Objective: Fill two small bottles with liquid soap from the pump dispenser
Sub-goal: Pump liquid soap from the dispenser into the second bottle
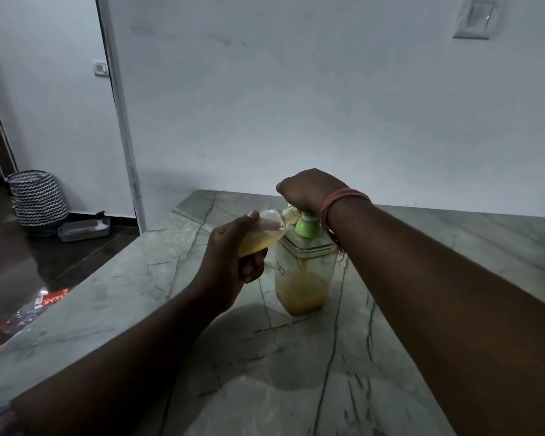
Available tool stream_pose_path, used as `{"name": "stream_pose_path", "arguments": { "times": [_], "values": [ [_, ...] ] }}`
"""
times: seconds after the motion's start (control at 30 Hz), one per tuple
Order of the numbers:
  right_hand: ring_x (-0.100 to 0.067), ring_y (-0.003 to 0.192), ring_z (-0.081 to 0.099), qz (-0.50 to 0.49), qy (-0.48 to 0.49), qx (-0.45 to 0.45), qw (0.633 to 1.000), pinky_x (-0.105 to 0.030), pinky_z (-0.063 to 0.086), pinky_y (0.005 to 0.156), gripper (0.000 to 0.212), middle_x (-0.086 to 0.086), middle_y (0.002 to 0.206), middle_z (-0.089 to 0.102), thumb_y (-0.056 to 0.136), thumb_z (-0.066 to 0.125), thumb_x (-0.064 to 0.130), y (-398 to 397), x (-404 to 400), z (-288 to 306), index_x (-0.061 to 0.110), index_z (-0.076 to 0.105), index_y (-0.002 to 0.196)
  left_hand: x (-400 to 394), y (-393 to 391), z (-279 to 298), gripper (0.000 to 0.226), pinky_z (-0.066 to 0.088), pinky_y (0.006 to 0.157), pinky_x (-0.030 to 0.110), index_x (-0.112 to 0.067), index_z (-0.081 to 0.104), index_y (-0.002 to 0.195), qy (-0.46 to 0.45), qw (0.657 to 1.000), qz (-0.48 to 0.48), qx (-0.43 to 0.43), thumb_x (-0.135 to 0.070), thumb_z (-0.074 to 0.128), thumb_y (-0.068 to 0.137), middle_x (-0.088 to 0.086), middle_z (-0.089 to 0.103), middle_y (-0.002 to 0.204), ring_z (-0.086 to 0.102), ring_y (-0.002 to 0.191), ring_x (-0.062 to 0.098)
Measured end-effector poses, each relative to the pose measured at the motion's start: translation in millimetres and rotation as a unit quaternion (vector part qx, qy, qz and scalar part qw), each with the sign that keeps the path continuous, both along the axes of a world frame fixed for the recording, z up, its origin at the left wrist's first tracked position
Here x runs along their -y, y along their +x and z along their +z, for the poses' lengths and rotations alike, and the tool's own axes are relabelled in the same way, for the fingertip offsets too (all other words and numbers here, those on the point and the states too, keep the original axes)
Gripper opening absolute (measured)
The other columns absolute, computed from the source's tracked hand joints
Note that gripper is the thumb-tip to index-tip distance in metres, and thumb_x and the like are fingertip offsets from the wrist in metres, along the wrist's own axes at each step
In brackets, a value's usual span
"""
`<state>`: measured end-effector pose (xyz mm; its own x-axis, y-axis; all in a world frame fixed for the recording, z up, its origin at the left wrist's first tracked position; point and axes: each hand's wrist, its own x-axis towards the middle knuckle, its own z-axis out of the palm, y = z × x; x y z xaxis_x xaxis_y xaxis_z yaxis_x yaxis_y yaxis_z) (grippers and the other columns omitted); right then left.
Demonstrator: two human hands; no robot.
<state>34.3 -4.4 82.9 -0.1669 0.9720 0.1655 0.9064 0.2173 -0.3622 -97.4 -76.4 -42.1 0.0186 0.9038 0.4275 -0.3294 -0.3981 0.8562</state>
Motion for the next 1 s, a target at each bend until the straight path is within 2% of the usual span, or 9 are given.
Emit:
{"name": "stream_pose_path", "arguments": {
  "times": [0.13, 0.2, 0.33, 0.53, 0.6, 0.7, 0.77, 0.83, 1.0],
  "values": [
    [-0.016, 0.058, 0.053, 0.015, -0.022, 0.040, 0.999, -0.026, 0.037, 0.048, 0.026, -0.004, 0.078, 0.058, 0.090, 0.046, 0.030, 1.0, 11.3, 11.2, 0.015, 0.053, 0.070, 3.0, -0.9, -0.6, 0.040, 0.029, 0.043, 0.022, -0.017, 0.082, 0.090, 0.001, 1.000, 0.007, -0.004, -0.041, 0.052, 0.102, 0.005, 0.047, 0.052, 0.034, 0.039, 0.012],
    [-0.017, 0.056, 0.055, 0.006, -0.014, 0.045, 0.999, -0.025, 0.040, 0.047, 0.022, -0.005, 0.074, 0.060, 0.087, 0.049, 0.027, 1.0, 12.4, 13.9, 0.014, 0.054, 0.069, 1.6, -1.7, -1.9, 0.039, 0.029, 0.042, 0.022, -0.019, 0.082, 0.088, -0.004, 1.000, 0.004, -0.005, -0.042, 0.054, 0.101, 0.004, 0.047, 0.052, 0.034, 0.038, 0.012],
    [-0.019, 0.064, 0.054, -0.014, 0.010, -0.035, 0.999, -0.026, 0.032, 0.050, 0.016, -0.003, 0.076, 0.061, 0.076, 0.046, 0.026, -2.0, 8.2, 0.1, 0.016, 0.054, 0.065, -3.8, -5.1, -4.1, 0.039, 0.030, 0.042, 0.021, -0.014, 0.081, 0.090, 0.002, 1.000, 0.008, -0.003, -0.045, 0.058, 0.098, 0.004, 0.046, 0.049, 0.034, 0.037, 0.012],
    [-0.026, 0.084, 0.057, -0.012, 0.008, -0.023, 1.000, -0.027, 0.037, 0.063, 0.019, -0.008, 0.091, 0.060, 0.079, 0.041, 0.025, 0.4, 12.6, 2.6, 0.017, 0.051, 0.065, -3.4, -2.7, -4.1, 0.038, 0.030, 0.042, 0.022, -0.014, 0.081, 0.091, -0.002, 1.000, 0.006, 0.000, -0.045, 0.058, 0.098, 0.005, 0.045, 0.051, 0.035, 0.038, 0.013],
    [-0.026, 0.083, 0.058, -0.010, -0.001, -0.034, 0.999, -0.026, 0.037, 0.058, 0.018, -0.007, 0.091, 0.063, 0.078, 0.043, 0.025, 0.4, 15.6, 0.9, 0.017, 0.051, 0.065, -0.9, -2.9, -3.5, 0.041, 0.029, 0.042, 0.023, -0.010, 0.081, 0.096, -0.007, 1.000, 0.008, 0.002, -0.046, 0.059, 0.096, 0.008, 0.043, 0.053, 0.034, 0.039, 0.014],
    [-0.022, 0.073, 0.062, -0.013, -0.010, -0.031, 0.999, -0.024, 0.040, 0.054, 0.015, -0.005, 0.085, 0.068, 0.075, 0.048, 0.026, 0.3, 15.7, 6.1, 0.016, 0.057, 0.068, 1.0, -2.1, -3.0, 0.039, 0.029, 0.042, 0.022, -0.013, 0.080, 0.092, -0.009, 1.000, 0.008, 0.009, -0.047, 0.062, 0.094, 0.009, 0.045, 0.054, 0.035, 0.039, 0.013],
    [-0.019, 0.065, 0.059, -0.020, 0.022, -0.010, 1.000, -0.024, 0.038, 0.051, 0.014, -0.004, 0.076, 0.065, 0.074, 0.053, 0.029, -1.3, 13.7, 10.9, 0.016, 0.059, 0.071, 0.8, -1.9, -1.9, 0.037, 0.030, 0.041, 0.022, -0.016, 0.080, 0.088, -0.009, 1.000, 0.005, 0.009, -0.045, 0.060, 0.095, 0.007, 0.047, 0.052, 0.036, 0.038, 0.012],
    [-0.019, 0.065, 0.058, -0.012, 0.041, -0.018, 0.999, -0.024, 0.036, 0.051, 0.013, -0.003, 0.072, 0.063, 0.072, 0.053, 0.029, -3.7, 9.3, 9.2, 0.017, 0.058, 0.070, -2.0, -3.4, -3.2, 0.037, 0.030, 0.042, 0.021, -0.018, 0.081, 0.087, -0.005, 1.000, 0.002, 0.005, -0.043, 0.056, 0.098, 0.005, 0.047, 0.051, 0.035, 0.037, 0.012],
    [-0.020, 0.063, 0.052, -0.011, -0.002, -0.044, 0.999, -0.026, 0.031, 0.050, 0.016, -0.003, 0.074, 0.059, 0.075, 0.046, 0.027, -2.3, 2.7, -3.4, 0.018, 0.052, 0.064, -5.6, -6.1, -6.1, 0.040, 0.029, 0.042, 0.021, -0.012, 0.081, 0.092, -0.002, 1.000, 0.000, 0.002, -0.045, 0.058, 0.098, 0.006, 0.045, 0.050, 0.033, 0.037, 0.013]
  ]
}}
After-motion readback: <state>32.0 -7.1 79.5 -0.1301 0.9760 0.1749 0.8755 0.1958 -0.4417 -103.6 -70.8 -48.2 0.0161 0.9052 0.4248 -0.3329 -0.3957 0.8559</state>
